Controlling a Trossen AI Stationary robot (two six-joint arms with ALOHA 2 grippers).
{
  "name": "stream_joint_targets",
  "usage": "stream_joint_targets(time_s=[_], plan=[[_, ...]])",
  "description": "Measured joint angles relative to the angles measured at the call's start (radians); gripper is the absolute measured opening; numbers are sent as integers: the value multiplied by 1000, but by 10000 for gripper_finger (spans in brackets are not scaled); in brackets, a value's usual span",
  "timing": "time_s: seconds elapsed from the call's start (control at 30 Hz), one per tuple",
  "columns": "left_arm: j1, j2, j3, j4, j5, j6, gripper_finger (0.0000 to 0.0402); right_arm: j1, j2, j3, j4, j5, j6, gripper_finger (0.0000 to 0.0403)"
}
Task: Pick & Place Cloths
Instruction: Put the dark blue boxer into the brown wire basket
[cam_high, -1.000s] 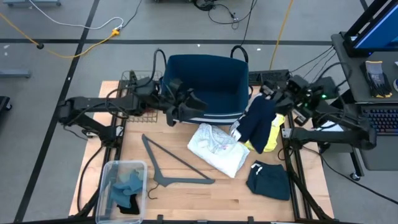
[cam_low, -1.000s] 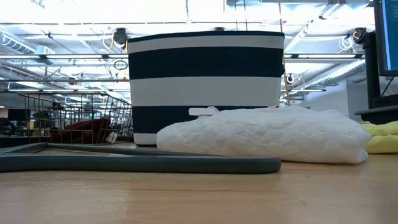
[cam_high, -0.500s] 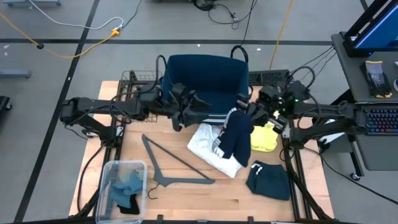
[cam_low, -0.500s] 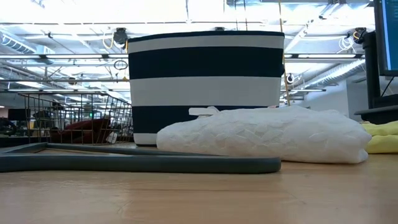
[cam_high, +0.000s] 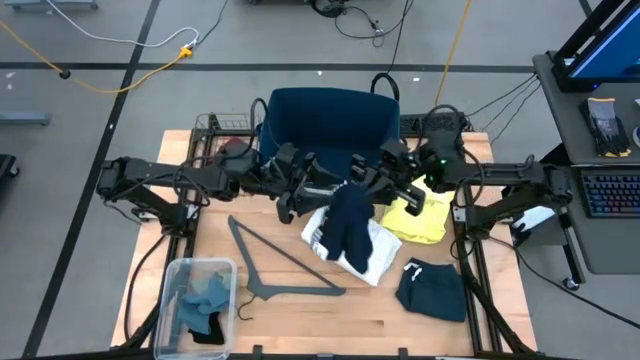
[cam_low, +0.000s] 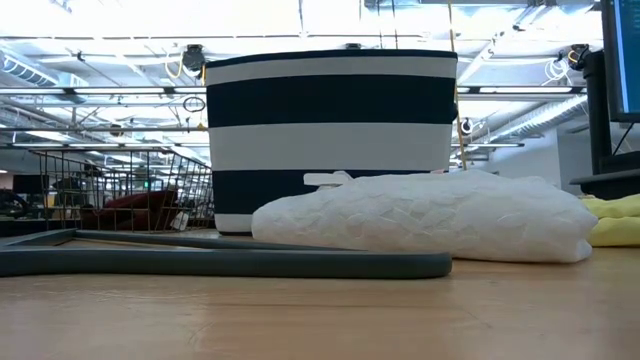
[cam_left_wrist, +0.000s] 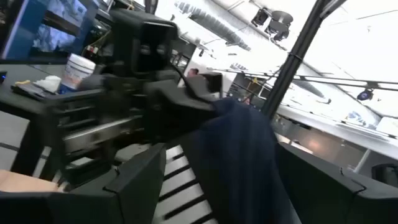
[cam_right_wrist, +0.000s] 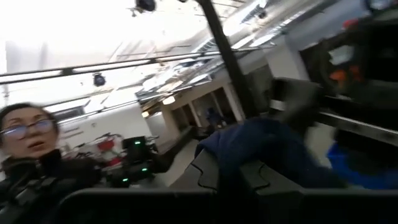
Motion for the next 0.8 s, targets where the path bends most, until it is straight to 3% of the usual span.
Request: stream_joint_targets(time_s=[0.8], plan=[[-54, -2, 0, -113, -55, 20, 306, 0, 56, 0, -10, 295, -52, 0]])
